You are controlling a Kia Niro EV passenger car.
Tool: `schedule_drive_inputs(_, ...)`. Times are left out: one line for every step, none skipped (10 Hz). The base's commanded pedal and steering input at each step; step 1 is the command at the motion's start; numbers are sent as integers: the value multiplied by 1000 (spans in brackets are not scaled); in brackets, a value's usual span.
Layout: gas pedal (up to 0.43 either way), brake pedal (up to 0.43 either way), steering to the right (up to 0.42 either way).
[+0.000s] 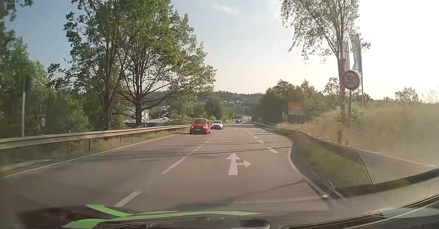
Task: Follow the waypoints while adhering to traffic rules and regulations
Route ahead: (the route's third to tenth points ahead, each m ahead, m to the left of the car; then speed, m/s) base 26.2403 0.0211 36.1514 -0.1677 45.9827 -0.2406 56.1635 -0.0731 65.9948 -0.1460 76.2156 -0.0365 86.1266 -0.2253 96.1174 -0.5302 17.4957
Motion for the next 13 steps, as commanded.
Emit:
schedule_drive_inputs(118, 0, 3)
schedule_drive_inputs(118, 0, 3)
schedule_drive_inputs(118, 0, 3)
schedule_drive_inputs(118, 0, 3)
schedule_drive_inputs(118, 0, 2)
schedule_drive_inputs(118, 0, 2)
schedule_drive_inputs(118, 0, 1)
schedule_drive_inputs(118, 0, 0)
schedule_drive_inputs(118, 0, -2)
schedule_drive_inputs(118, 0, -3)
schedule_drive_inputs(118, 0, -3)
schedule_drive_inputs(110, 0, -3)
schedule_drive_inputs(67, 0, -3)
